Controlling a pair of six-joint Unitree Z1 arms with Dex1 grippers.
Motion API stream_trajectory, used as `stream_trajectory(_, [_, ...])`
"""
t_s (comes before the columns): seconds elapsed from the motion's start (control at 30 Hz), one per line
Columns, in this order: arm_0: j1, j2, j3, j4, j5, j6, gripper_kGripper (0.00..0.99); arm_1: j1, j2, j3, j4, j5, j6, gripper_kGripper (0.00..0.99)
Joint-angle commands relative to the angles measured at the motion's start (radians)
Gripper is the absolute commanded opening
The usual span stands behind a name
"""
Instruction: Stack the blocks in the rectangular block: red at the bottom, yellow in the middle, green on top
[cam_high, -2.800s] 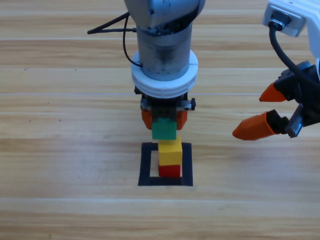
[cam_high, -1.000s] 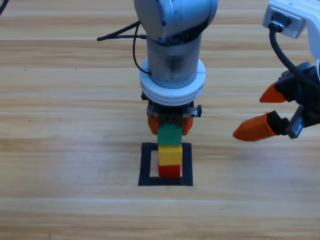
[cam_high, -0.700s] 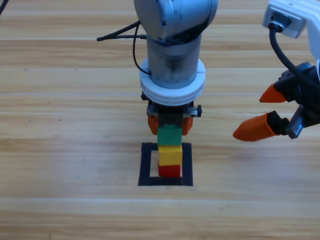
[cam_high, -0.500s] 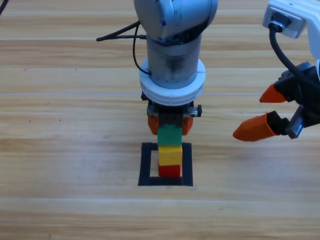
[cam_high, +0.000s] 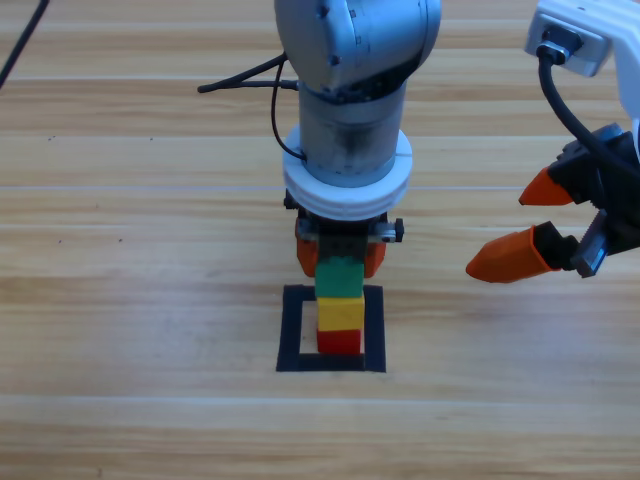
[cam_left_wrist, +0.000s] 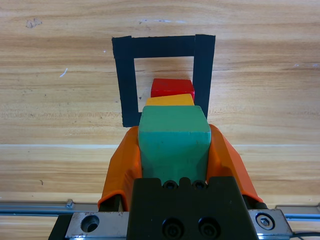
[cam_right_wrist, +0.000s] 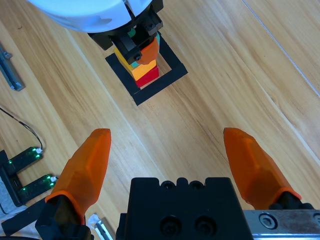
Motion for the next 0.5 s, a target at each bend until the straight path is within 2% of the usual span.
stream_trajectory(0.03, [-0.018,0.046,0.019,0.006,0.012,-0.01,0.0,0.023,0.001,0.034,0.015,0.013,-0.009,0.99])
stream_trajectory(0.2, [-0.018,0.04,0.025,0.006,0.013,-0.01,0.0,0.023,0.002,0.034,0.015,0.013,-0.009,0.99])
stream_trajectory(0.23, [-0.018,0.033,0.03,0.006,0.016,-0.01,0.038,0.023,0.001,0.034,0.015,0.013,-0.009,0.99])
stream_trajectory(0.27, [-0.018,0.026,0.034,0.006,0.018,-0.01,0.301,0.023,0.001,0.034,0.015,0.013,-0.009,0.99])
stream_trajectory(0.3, [-0.018,0.016,0.037,0.006,0.02,-0.012,0.779,0.023,0.001,0.034,0.015,0.015,-0.009,0.99])
stream_trajectory(0.33, [-0.018,0.01,0.037,0.006,0.021,-0.015,0.96,0.023,0.001,0.034,0.015,0.015,-0.009,0.99])
stream_trajectory(0.37, [-0.018,0.005,0.037,0.006,0.023,-0.015,0.989,0.023,0.001,0.034,0.015,0.015,-0.009,0.99])
stream_trajectory(0.5, [-0.018,-0.007,0.037,0.006,0.024,-0.015,0.99,0.023,0.001,0.034,0.015,0.015,-0.009,0.99])
